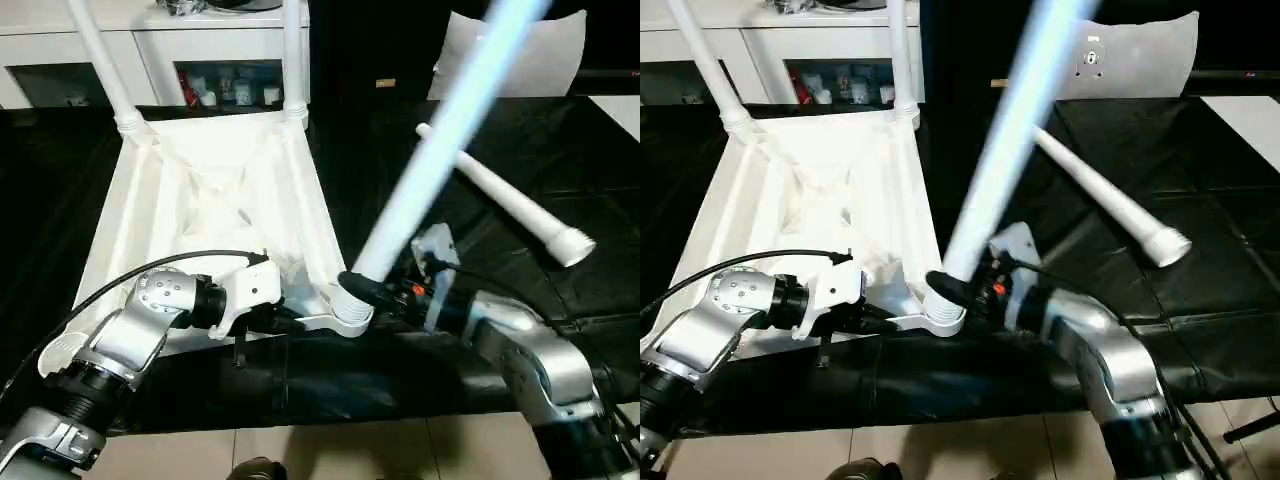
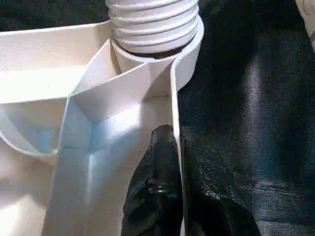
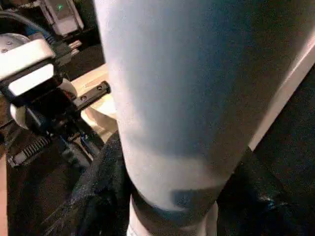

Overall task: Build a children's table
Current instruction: Move to table

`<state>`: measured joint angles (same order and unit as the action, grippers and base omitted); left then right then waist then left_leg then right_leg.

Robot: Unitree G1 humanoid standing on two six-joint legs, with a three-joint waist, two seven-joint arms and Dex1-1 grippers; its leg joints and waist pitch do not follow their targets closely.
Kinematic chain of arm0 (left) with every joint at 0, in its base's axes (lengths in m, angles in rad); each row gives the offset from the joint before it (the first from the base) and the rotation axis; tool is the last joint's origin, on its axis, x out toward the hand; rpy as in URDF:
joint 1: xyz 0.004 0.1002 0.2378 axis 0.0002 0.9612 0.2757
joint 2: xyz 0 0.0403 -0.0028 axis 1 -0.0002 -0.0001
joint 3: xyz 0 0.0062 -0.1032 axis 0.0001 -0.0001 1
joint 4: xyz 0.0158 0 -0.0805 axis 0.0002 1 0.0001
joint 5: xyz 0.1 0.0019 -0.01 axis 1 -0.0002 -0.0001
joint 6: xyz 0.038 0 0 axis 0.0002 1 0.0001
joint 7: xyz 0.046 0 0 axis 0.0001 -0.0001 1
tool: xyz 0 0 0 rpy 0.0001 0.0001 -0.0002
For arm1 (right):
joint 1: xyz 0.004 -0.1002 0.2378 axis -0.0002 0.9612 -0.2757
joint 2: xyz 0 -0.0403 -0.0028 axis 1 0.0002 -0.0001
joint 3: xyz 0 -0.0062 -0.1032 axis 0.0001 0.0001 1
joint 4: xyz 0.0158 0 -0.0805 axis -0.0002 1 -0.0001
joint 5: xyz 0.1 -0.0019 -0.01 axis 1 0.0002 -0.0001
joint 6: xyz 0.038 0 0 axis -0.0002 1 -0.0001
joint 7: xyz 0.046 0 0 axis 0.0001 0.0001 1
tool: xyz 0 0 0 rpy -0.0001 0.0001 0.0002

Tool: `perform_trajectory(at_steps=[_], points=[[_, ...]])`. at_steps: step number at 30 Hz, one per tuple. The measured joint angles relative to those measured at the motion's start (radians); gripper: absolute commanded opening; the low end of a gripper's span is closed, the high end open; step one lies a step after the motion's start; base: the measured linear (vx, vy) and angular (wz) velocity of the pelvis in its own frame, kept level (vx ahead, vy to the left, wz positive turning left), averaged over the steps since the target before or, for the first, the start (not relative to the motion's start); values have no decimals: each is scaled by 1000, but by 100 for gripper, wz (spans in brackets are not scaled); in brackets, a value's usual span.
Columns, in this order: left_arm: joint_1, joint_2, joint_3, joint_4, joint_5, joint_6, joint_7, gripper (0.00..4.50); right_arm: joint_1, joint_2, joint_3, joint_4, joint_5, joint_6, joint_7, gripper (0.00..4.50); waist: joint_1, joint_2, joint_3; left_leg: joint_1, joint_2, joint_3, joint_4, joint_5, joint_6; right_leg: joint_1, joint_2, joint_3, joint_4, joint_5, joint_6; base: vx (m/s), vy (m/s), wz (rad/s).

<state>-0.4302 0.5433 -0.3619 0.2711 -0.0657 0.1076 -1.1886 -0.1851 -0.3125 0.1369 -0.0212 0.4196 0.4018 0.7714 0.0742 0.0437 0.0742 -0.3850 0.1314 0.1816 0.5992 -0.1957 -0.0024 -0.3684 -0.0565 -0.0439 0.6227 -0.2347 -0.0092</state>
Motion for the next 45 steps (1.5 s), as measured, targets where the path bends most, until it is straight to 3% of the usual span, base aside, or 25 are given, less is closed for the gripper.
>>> perform_trajectory(at_steps=[5,13,21,45], points=[[0,-1,-1,8,0,-6,-6,0,14,-44,64,-38,-77,-95,1,189,4,4,-1,2,0,0,0,0,0,1,0,0,1,0,0,0,0,0],[0,7,-1,15,5,-16,-8,0,-49,-85,135,-29,-178,-132,48,189,-6,2,-2,3,0,0,0,0,0,2,0,0,1,0,0,0,0,0],[0,12,-1,19,14,-22,-9,0,-106,-80,148,36,-177,-125,104,189,-15,-7,-7,7,0,0,-1,0,0,4,0,1,2,0,0,0,0,0],[6,24,2,17,12,-23,-21,0,-123,-44,148,70,-177,-118,114,189,-17,-8,-7,14,0,2,-16,3,-5,6,0,1,-6,0,0,0,0,0]])
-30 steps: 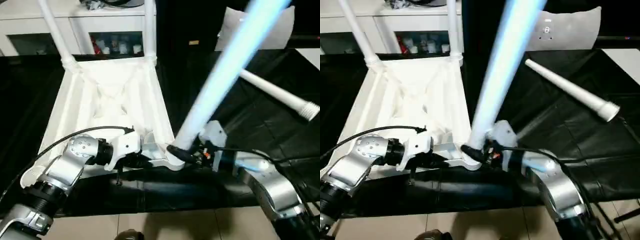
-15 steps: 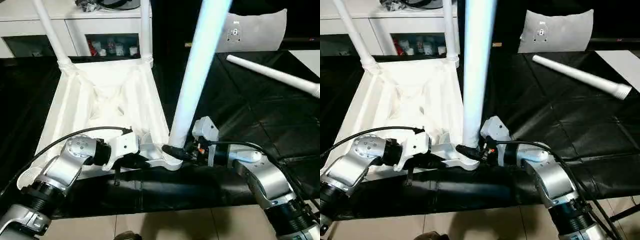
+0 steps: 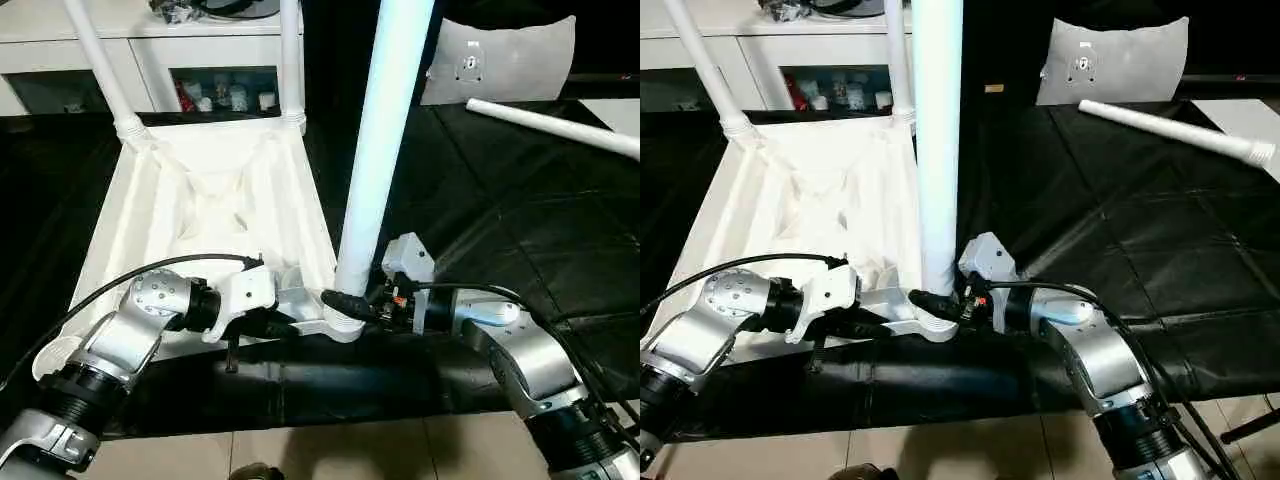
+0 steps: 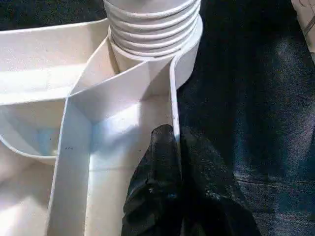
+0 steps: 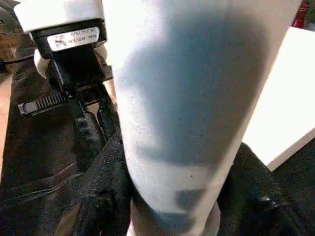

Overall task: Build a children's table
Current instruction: Move to table

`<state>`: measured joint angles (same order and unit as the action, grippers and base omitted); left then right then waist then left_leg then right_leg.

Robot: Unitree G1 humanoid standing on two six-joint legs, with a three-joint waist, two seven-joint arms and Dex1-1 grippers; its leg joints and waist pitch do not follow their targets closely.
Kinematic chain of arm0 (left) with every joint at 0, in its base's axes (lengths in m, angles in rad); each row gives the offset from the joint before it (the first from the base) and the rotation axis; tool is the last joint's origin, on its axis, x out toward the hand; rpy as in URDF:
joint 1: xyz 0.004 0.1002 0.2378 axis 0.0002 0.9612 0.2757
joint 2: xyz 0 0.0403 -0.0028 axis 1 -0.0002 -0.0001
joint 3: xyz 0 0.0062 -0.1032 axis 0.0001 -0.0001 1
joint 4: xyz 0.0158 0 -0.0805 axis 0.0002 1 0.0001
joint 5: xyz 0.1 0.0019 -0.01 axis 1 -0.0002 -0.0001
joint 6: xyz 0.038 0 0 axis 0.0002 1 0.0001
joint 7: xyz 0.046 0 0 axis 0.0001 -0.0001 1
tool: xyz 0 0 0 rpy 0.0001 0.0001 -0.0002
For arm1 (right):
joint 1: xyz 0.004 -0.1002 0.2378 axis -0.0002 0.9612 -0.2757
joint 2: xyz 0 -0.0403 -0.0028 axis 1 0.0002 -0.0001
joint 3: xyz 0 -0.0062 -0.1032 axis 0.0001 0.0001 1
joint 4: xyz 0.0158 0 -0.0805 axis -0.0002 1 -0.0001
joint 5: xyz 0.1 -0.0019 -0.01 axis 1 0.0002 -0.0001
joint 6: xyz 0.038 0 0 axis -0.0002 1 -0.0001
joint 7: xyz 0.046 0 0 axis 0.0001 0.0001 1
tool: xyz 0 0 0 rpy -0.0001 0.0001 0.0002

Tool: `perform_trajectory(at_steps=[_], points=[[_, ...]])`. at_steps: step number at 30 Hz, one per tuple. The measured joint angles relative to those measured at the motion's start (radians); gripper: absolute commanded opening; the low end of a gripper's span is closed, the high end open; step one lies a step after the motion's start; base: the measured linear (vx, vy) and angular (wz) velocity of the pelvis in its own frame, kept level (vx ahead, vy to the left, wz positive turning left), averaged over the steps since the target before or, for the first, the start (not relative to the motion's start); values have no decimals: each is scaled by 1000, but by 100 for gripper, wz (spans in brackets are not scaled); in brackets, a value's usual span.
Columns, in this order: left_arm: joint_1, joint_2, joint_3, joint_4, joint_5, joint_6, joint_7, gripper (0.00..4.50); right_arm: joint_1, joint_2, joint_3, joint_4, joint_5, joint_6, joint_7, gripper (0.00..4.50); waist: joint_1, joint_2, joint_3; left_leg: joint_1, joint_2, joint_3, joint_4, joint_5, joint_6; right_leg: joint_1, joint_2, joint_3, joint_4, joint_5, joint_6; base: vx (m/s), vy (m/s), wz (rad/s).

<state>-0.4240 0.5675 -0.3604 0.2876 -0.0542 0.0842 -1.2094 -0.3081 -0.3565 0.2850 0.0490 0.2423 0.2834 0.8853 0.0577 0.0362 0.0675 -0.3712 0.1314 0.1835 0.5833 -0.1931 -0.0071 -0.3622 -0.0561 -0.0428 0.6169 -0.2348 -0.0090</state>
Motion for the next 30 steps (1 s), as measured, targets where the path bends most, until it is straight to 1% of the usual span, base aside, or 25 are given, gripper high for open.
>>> perform_trajectory(at_steps=[11,30], points=[[0,2,0,0,0,-1,-6,0,1,1,0,0,0,0,5,189,1,0,0,2,0,1,-5,1,-1,0,0,0,-2,0,0,0,0,0],[0,5,0,0,1,-1,-9,0,1,5,0,0,0,0,5,189,1,0,0,3,0,1,-8,1,-2,-1,0,0,-4,0,0,0,0,0]])
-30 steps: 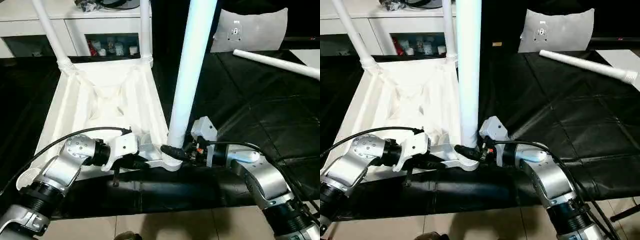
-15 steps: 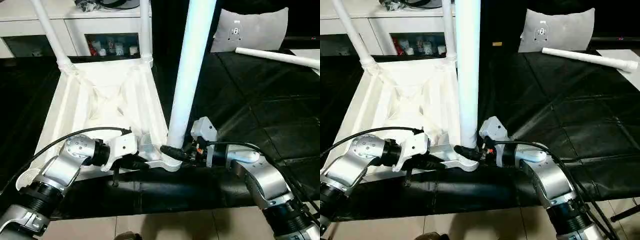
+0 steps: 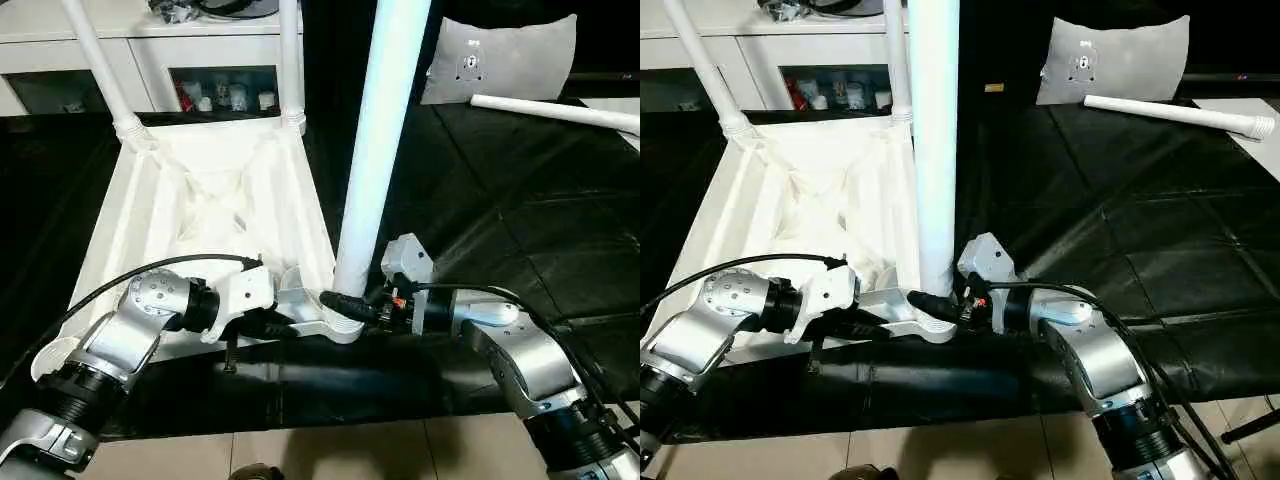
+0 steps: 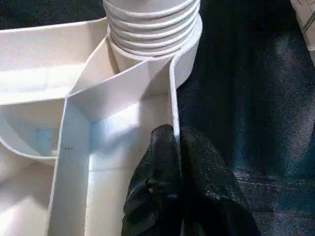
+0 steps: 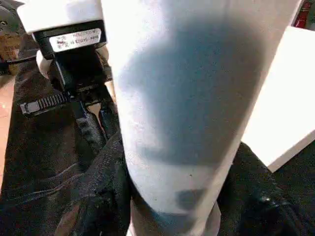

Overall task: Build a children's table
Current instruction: Move to table

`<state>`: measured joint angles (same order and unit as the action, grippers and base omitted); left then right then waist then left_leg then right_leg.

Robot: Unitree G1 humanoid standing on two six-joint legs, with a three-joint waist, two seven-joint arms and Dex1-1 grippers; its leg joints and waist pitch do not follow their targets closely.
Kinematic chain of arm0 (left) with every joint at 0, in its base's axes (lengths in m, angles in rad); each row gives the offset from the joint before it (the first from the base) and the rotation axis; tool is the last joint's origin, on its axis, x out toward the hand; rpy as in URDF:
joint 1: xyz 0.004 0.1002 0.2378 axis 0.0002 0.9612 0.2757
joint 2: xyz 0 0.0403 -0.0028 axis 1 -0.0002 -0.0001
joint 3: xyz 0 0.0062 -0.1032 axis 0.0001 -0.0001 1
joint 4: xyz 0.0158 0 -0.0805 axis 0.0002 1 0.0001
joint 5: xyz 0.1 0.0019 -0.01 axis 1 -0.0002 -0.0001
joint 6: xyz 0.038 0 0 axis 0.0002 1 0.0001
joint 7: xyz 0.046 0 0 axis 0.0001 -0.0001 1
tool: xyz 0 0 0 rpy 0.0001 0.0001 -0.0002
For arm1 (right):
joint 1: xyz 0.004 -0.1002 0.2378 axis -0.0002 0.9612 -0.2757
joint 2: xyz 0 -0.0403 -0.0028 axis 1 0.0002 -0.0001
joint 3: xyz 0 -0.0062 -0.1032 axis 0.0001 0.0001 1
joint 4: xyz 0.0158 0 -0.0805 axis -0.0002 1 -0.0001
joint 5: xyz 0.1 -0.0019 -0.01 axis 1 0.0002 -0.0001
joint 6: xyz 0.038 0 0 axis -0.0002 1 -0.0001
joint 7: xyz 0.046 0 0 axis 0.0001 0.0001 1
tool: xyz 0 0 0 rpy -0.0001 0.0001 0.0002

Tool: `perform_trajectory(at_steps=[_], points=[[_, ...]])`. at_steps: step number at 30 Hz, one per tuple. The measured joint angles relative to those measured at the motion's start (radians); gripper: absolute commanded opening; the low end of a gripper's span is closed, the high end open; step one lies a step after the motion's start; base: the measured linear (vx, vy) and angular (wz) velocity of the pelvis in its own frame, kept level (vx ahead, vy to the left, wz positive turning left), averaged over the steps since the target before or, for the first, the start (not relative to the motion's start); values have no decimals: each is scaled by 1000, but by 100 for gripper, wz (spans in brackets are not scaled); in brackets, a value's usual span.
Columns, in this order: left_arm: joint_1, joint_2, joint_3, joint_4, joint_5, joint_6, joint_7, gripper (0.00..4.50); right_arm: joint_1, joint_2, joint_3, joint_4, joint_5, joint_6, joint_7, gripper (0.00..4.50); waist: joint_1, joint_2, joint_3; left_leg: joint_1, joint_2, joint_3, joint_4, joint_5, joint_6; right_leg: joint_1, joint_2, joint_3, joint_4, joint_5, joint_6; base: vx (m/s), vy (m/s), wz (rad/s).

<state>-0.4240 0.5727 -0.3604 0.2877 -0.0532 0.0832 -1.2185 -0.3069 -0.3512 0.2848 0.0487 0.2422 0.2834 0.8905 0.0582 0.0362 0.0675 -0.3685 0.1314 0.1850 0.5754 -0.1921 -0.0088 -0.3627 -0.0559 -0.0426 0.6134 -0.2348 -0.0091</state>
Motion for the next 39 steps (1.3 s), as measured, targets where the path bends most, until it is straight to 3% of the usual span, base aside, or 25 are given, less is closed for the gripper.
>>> perform_trajectory(at_steps=[8,16,20,24,28,32,39], points=[[0,2,0,0,5,-4,1,0,1,31,-19,2,7,0,-8,189,0,0,0,0,0,0,-1,0,0,0,0,0,0,0,0,0,0,0],[-6,6,8,3,11,-28,11,0,41,121,-120,4,135,39,-64,189,2,7,6,-7,0,1,-1,2,-2,-5,0,0,-2,0,-1,0,0,0],[-16,2,7,7,12,-48,15,0,41,155,-146,-53,185,38,-83,189,7,11,9,-17,0,1,-1,5,1,-13,0,-2,-1,1,-1,0,0,0],[-21,-18,14,28,24,-70,72,0,46,92,-160,-109,123,74,-155,189,14,10,9,-19,0,4,0,7,4,-14,-1,-2,-1,2,-2,0,0,0],[-22,-27,32,40,24,-73,84,0,81,82,-180,-177,113,147,-228,189,6,10,11,-20,0,5,0,7,4,-16,-1,-1,-1,3,-3,0,0,0],[-2,-35,63,31,-17,-45,86,65,98,60,-207,-268,116,219,-281,189,0,8,12,-23,1,6,0,7,5,-20,-1,0,0,3,-3,0,0,0],[21,-38,146,-158,-151,11,75,127,146,56,-212,-368,106,345,-386,189,1,6,13,-26,1,7,3,10,10,-22,-1,-1,1,3,-3,0,0,0]])
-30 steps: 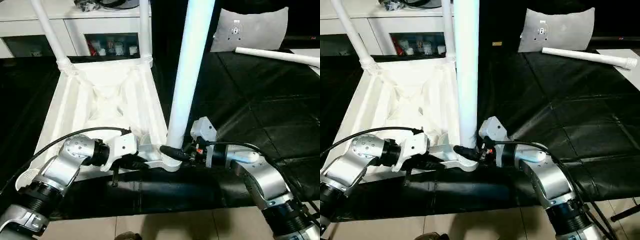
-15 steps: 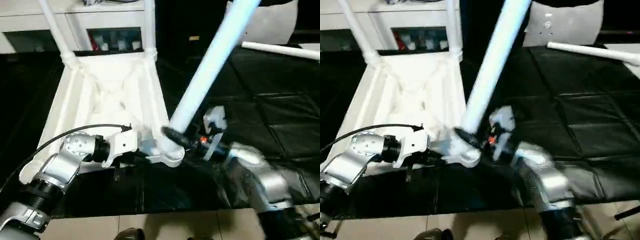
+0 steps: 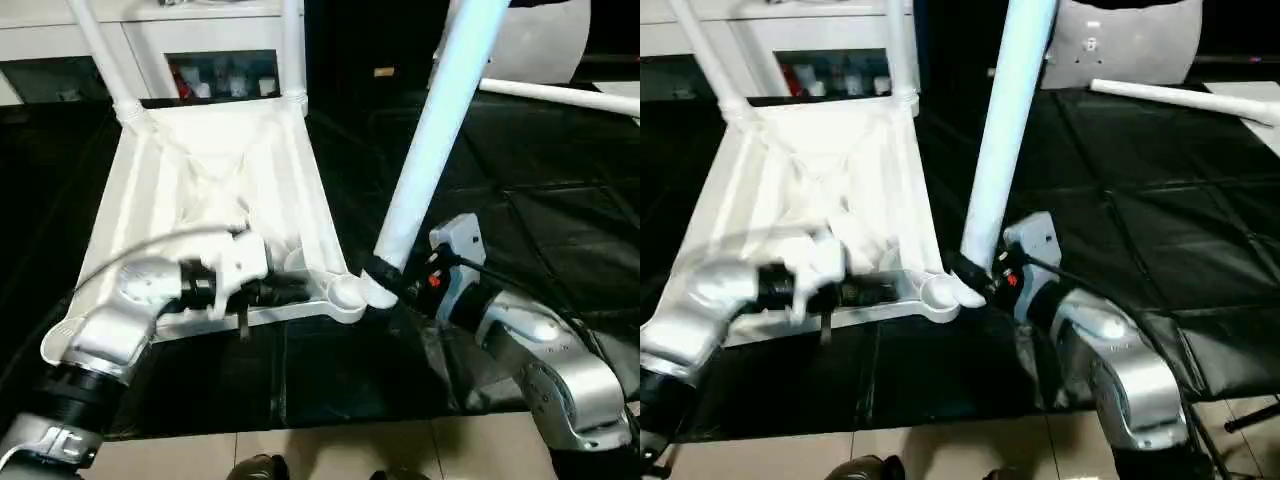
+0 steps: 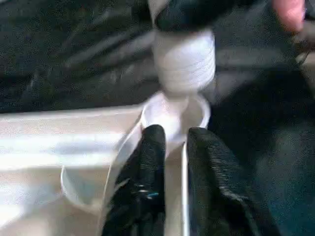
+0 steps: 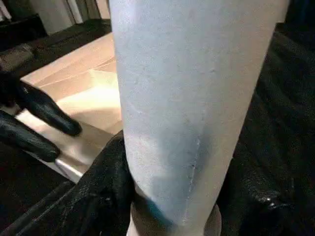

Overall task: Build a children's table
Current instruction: Move to table

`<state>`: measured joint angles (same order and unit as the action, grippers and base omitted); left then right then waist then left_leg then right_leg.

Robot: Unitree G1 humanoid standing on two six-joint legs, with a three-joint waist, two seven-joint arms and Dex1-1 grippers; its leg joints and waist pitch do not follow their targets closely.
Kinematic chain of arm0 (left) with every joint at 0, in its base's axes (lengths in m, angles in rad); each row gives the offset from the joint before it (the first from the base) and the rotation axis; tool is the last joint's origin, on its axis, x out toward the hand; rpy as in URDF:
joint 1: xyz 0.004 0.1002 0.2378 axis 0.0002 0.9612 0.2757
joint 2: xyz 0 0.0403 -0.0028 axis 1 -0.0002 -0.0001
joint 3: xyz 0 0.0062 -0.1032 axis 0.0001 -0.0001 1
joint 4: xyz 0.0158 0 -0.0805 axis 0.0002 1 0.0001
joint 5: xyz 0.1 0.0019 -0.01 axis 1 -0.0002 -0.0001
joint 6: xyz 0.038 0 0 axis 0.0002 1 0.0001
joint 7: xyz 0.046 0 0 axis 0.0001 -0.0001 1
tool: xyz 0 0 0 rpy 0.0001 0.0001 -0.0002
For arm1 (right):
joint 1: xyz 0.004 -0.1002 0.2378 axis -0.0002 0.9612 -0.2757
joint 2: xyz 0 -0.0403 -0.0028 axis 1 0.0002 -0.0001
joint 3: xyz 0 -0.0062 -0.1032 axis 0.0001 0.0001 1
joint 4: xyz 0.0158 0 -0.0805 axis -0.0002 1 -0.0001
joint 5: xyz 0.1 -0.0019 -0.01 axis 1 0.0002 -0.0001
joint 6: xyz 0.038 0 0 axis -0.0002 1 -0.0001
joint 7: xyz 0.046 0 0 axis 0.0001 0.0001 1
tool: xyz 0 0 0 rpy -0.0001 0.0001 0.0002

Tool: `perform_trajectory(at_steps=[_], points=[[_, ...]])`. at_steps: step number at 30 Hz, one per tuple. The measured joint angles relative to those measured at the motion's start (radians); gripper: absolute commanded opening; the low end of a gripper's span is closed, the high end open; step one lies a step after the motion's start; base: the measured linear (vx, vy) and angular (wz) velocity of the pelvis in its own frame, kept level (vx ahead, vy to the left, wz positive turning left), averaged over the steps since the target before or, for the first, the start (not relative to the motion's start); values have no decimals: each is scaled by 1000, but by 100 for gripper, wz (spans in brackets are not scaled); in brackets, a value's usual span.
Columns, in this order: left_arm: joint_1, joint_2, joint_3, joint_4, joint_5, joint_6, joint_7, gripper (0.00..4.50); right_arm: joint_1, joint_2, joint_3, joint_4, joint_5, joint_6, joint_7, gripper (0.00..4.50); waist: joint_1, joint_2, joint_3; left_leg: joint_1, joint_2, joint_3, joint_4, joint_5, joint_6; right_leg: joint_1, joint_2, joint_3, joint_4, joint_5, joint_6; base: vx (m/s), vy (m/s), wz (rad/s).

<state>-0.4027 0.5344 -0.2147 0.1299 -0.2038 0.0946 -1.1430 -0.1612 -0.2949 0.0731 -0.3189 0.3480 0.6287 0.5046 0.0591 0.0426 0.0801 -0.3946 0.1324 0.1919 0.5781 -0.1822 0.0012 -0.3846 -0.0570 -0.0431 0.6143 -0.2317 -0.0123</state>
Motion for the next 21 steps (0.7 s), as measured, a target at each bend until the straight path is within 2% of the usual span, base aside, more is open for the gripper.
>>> perform_trajectory(at_steps=[3,5,10,11,14,16,17,21], points=[[10,-5,14,-35,-26,29,6,152,6,3,-1,-31,-5,42,-34,189,-1,-3,2,0,0,0,2,0,-1,0,0,0,2,0,0,0,0,0],[12,-36,54,-71,-62,64,49,161,10,3,0,-52,-16,69,-64,189,-1,-4,2,0,1,0,4,-1,-3,0,0,0,3,1,-1,0,0,0],[8,-53,115,-136,-118,155,133,197,10,2,3,-56,-38,88,-94,189,-2,-4,3,0,1,0,8,-1,-3,1,0,1,7,1,-1,0,0,0],[2,-81,140,-163,-133,194,183,218,5,-5,11,-56,-50,95,-105,189,-2,-4,3,0,1,0,9,-1,-3,1,0,1,8,1,-1,0,0,0],[-34,-135,176,-231,-170,258,281,233,-23,-25,36,-54,-82,121,-120,189,0,-5,4,0,1,0,12,-1,-3,1,-1,1,10,1,-1,0,0,0],[-45,-172,187,-282,-202,304,330,242,-45,-36,54,-53,-104,147,-136,189,-1,-6,4,1,1,0,13,-1,-3,2,-1,1,11,2,-1,0,0,0],[-46,-194,183,-312,-226,327,347,261,-49,-36,57,-52,-115,158,-146,189,-1,-6,4,1,1,0,13,-1,-3,2,-1,1,11,2,-1,0,0,0],[-46,-241,157,-381,-261,406,401,291,-72,-42,91,-20,-151,193,-170,189,0,-6,4,1,1,0,14,-1,-3,2,-1,1,13,2,-1,0,0,0]])
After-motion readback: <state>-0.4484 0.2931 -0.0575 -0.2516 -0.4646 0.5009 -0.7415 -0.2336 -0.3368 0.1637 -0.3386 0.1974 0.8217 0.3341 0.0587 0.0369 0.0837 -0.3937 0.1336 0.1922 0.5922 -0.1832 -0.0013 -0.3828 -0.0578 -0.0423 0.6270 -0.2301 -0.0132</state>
